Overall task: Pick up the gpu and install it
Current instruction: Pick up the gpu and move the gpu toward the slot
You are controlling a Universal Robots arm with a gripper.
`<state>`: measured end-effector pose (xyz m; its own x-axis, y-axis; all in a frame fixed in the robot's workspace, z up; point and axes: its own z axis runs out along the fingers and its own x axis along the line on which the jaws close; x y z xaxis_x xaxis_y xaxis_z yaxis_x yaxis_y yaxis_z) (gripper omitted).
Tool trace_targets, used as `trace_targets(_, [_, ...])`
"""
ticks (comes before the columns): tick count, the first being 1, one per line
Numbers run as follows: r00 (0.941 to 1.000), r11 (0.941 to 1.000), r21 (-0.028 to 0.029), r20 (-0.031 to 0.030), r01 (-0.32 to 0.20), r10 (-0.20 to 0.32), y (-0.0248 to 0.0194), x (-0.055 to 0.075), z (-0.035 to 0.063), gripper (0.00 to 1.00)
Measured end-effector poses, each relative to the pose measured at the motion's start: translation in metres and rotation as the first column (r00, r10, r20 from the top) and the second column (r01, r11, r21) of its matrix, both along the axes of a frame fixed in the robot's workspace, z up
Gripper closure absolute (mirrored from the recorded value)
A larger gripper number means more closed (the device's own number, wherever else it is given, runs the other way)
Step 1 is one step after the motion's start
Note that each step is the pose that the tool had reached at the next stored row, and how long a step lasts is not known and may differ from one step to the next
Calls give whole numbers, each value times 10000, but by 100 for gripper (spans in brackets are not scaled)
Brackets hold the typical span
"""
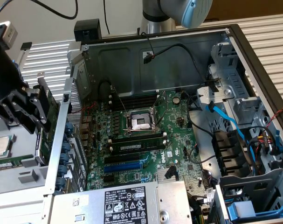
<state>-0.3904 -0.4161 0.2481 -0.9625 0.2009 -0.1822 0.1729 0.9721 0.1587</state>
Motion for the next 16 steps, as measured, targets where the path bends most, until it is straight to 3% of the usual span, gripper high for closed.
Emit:
trace_targets(4, [10000,10000,49,-2,53,-53,14,0,-69,49])
trace_targets(7, [10000,10000,52,0,72,-72,46,-1,-95,49])
trace_targets(16, [10000,9999,53,0,89,-89,58,-10,-153,49])
